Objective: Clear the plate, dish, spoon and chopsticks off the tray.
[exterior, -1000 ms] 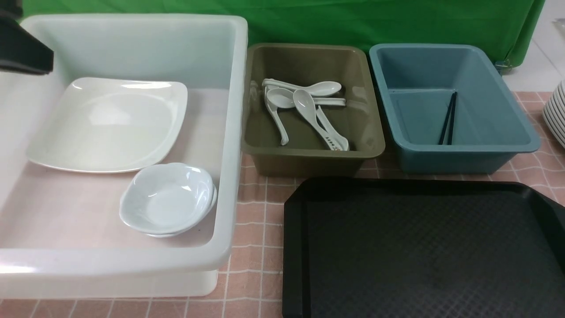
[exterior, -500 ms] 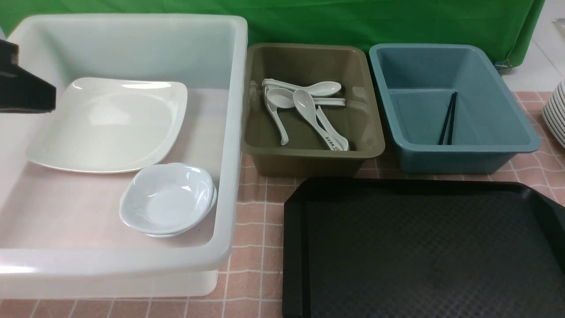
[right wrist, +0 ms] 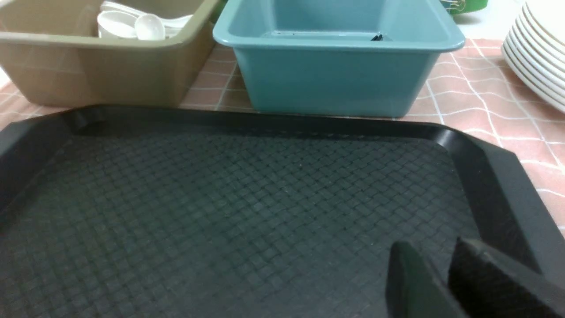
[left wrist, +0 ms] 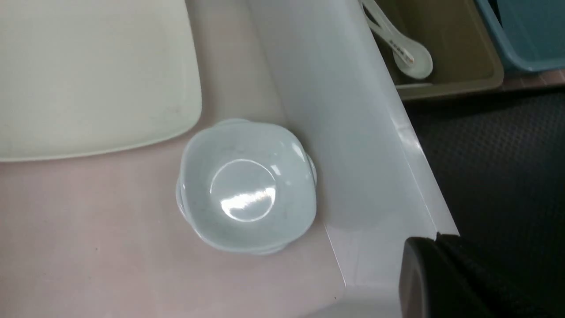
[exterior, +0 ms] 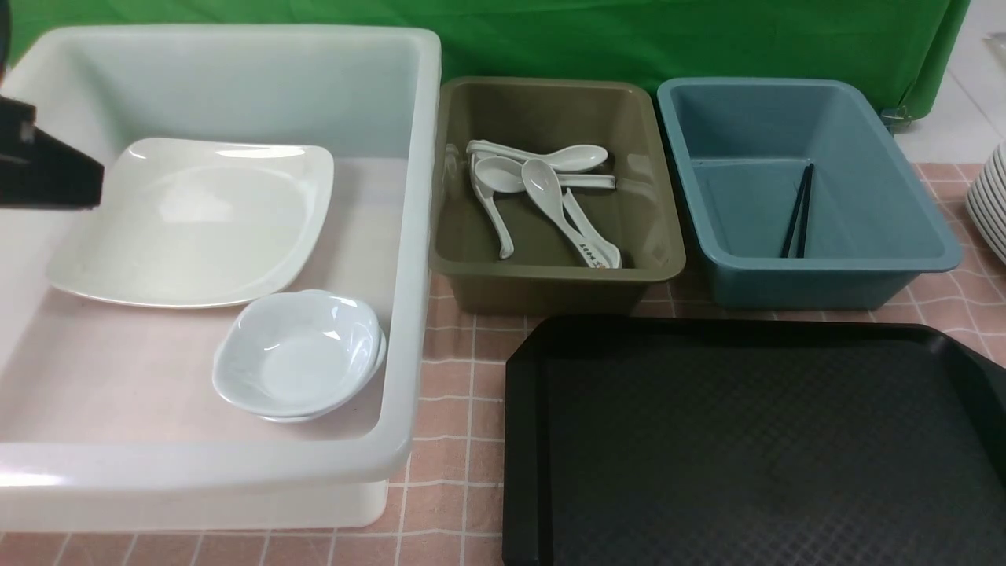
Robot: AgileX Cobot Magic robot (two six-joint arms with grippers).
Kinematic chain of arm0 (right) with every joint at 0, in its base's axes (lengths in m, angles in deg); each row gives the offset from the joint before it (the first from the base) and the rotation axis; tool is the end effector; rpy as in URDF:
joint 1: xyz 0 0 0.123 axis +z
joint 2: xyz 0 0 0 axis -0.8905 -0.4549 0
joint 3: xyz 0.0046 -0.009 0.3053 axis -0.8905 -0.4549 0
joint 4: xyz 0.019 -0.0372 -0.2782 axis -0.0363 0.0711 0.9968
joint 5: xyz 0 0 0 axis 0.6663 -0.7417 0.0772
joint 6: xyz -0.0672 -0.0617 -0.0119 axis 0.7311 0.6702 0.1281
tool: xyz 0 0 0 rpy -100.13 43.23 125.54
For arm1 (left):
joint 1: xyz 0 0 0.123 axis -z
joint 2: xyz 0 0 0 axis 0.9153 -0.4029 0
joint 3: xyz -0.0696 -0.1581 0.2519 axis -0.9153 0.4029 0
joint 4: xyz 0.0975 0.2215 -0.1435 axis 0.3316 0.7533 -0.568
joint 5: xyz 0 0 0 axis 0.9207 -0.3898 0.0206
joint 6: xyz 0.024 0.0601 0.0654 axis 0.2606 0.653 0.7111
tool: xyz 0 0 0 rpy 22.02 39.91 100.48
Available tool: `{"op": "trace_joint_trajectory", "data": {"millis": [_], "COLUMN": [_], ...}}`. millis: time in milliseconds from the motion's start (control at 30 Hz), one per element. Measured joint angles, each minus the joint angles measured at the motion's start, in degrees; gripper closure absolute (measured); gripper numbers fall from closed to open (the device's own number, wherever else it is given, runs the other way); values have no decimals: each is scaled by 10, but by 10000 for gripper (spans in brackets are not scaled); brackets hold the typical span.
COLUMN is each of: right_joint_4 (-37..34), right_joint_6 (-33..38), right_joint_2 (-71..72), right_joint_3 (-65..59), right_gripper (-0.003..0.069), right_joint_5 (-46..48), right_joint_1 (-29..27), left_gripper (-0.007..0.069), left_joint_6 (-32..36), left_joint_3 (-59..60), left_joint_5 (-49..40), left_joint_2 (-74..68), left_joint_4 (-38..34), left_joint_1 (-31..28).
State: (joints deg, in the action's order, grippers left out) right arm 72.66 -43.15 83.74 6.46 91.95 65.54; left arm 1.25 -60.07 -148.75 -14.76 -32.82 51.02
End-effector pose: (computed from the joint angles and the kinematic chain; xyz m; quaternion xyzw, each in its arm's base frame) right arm 0.0671 0.0039 0.1998 -0.0530 0.7396 -0.0120 0.6709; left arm 0.2203 0.0099 0.4182 0.0681 0.9167 -0.1787 0.3508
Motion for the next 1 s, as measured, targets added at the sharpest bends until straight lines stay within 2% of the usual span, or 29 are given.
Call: {"op": "trace_joint_trajectory", "data": {"millis": [133,300,433,533,633,833,933,1000], "right_joint_4": [0,-1,-1,-1,-1,-1,-1,-1], "right_joint_6": [-1,-2,-2,-2,-2,-4,-6,-6], "right_joint_2": [0,0,0,0,0,0,0,0], "right_joint_3": [0,0,0,0,0,0,0,0], "right_gripper": [452,445,438,429,424,420,418,419], "right_joint_5": [0,0,0,0,0,0,0,0], "right_joint_1": [0,0,0,0,0,0,0,0], "left_gripper": [627,627,627,627,627,627,627,627], "left_joint_6": [1,11,14,15,15,33,47,50], "left_joint_3": [36,137,219,293,327,346,348,349], "left_joint_5": [-4,-1,61,165,203,209,244,266], "left_joint_2": [40,141,231,333,393,471,482,482], "left_joint_4": [-1,-12,-53,-109,-117,-38,35,47], "left_joint_1": [0,0,0,0,0,0,0,0]}}
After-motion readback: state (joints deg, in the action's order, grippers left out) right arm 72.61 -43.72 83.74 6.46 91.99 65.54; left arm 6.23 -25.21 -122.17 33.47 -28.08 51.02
